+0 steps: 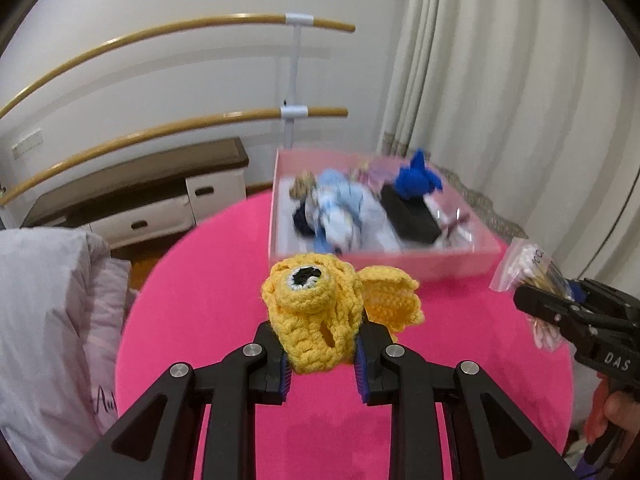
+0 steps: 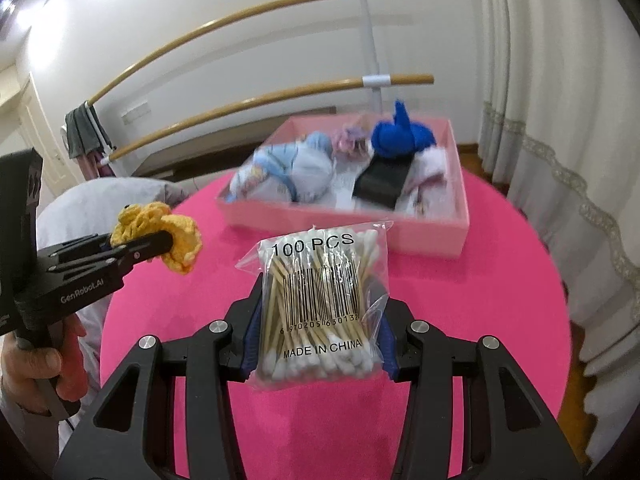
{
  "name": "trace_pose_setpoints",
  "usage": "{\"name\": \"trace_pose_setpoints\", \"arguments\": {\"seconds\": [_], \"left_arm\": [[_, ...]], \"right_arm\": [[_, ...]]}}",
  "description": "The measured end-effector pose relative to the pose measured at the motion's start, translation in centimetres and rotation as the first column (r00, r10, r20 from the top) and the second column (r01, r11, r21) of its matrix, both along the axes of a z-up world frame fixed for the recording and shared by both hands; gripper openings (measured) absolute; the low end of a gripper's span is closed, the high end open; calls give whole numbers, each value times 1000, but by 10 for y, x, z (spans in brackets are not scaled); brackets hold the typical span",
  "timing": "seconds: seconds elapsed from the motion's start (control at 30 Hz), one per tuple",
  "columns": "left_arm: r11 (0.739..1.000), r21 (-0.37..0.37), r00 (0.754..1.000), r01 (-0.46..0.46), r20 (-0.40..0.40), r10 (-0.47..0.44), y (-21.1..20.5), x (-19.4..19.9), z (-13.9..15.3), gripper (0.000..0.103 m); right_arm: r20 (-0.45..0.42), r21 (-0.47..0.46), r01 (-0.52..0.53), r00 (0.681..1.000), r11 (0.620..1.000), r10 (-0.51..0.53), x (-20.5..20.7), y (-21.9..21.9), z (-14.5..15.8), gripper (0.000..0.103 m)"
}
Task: Organize soft objects
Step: 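Carry the yellow piece and swab bag over the pink box, then lower both items into the pink box and open both tools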
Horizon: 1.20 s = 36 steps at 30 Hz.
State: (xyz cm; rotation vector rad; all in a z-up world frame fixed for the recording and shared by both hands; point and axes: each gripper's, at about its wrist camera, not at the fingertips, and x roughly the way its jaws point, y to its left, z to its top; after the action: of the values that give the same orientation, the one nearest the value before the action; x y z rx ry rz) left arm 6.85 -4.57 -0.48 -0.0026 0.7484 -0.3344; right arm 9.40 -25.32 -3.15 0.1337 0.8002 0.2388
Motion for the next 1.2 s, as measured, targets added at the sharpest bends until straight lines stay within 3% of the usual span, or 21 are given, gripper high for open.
{"name": "trace_pose_setpoints", "arguments": {"seconds": [0.27,0.5,0.9,1.2], "left_arm": [[999,-32,997,9,71,-7,1,36,43,22],[999,-32,998,18,58,-16,-12,98,54,22],[999,-35,999,-2,-53,0,-41,188,40,22],[1000,-20,993,8,-119,-10,-64,239,22,27]], "right_arm": [[60,11,5,998,1000,-6,56,-15,45,43],[31,67,12,999,998,-14,117,-18,59,43],[-74,133,68,996,989,-58,190,-26,24,43],[-134,172,101,988,980,-79,209,-36,-8,44]]}}
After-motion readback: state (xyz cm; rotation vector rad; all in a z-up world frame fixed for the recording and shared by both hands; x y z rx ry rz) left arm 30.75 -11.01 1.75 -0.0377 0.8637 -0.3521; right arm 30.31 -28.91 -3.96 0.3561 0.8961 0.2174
